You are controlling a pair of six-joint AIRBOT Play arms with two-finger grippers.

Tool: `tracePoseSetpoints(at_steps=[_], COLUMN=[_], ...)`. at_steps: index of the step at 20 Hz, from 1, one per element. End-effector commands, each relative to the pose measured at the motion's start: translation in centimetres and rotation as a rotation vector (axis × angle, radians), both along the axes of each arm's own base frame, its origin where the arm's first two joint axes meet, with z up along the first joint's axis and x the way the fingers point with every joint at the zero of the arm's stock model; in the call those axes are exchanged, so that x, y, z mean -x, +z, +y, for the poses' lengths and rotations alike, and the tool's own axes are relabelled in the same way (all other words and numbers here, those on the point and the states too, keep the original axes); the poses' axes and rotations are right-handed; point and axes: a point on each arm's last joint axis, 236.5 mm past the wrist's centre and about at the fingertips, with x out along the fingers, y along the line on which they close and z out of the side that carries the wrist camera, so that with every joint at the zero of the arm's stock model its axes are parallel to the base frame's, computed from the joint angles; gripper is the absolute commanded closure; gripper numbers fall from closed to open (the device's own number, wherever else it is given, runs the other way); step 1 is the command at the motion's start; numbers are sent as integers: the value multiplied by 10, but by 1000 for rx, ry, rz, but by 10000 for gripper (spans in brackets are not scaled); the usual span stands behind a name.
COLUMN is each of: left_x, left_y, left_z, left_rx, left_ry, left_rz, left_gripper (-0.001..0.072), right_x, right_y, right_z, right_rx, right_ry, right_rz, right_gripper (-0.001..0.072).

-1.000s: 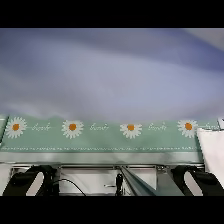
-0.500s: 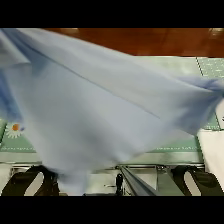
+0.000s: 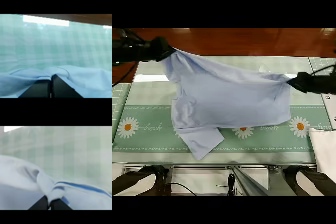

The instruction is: Fold the shirts.

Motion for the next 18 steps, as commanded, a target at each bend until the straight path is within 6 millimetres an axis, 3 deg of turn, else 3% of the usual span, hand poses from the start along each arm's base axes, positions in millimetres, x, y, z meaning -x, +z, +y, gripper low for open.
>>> tracePoseSetpoints(at_steps=[1,2,3,4,5,7,8,11,13,14,16,18], left_x=[-24,-23,-20,-13,-5,15,31,85,114,129,166,200], left_y=[-42,-51,-58,-66,-71,-82,-93,-127,-145,-158,-192,-219], left_z=[-21,-23,-25,-26,-25,-6,15,91,120,127,131,115], left_rx=[84,89,88,77,55,35,17,-64,-62,-42,6,76], left_ry=[10,6,-7,-32,-70,-115,-121,-60,22,65,136,116], left_rz=[82,112,143,173,195,289,374,633,696,717,787,833], left_gripper=[678,572,293,6,1,1,1,2,2,2,2,2], right_x=[-79,-94,-104,-112,-116,-111,-103,-52,-8,9,35,61], right_y=[-43,-52,-60,-63,-64,-58,-55,-62,-78,-86,-107,-123], right_z=[-7,-4,1,6,10,5,-10,-84,-131,-144,-143,-108], right_rx=[-113,-146,-183,-218,-244,-242,-211,-82,8,29,20,-43], right_ry=[-91,-85,-75,-64,-41,31,47,14,-105,-161,-222,-193], right_rz=[34,64,99,126,147,176,195,342,460,469,420,349], right_gripper=[690,689,667,425,61,82,82,84,84,85,85,85])
